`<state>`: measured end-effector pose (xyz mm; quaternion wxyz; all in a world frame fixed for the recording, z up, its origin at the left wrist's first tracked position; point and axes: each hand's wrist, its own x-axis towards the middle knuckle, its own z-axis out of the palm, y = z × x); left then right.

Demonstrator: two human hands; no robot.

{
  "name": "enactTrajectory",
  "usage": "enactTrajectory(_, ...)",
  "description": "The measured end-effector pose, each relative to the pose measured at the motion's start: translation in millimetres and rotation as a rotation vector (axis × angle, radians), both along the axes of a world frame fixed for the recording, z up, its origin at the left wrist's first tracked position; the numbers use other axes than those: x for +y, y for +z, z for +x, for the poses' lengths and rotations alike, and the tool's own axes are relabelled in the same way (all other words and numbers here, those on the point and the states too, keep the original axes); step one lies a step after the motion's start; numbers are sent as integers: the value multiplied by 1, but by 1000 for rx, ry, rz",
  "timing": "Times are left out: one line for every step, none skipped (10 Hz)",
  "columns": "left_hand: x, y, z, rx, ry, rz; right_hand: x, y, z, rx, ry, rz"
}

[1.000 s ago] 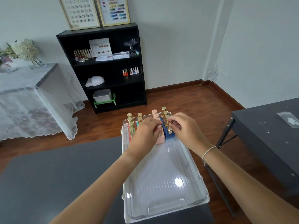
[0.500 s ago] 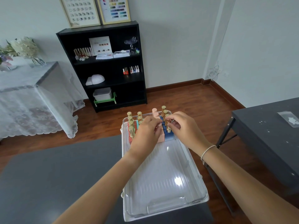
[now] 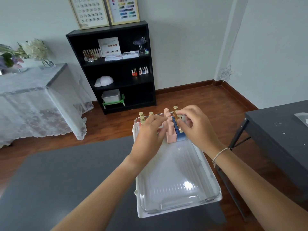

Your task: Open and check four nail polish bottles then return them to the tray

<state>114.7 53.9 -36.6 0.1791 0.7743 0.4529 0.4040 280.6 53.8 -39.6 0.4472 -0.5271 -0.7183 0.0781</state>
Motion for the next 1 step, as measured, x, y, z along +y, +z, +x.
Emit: enactTrajectory(-9, 10, -21, -21, 15, 33, -6, 13, -20, 20, 20, 61)
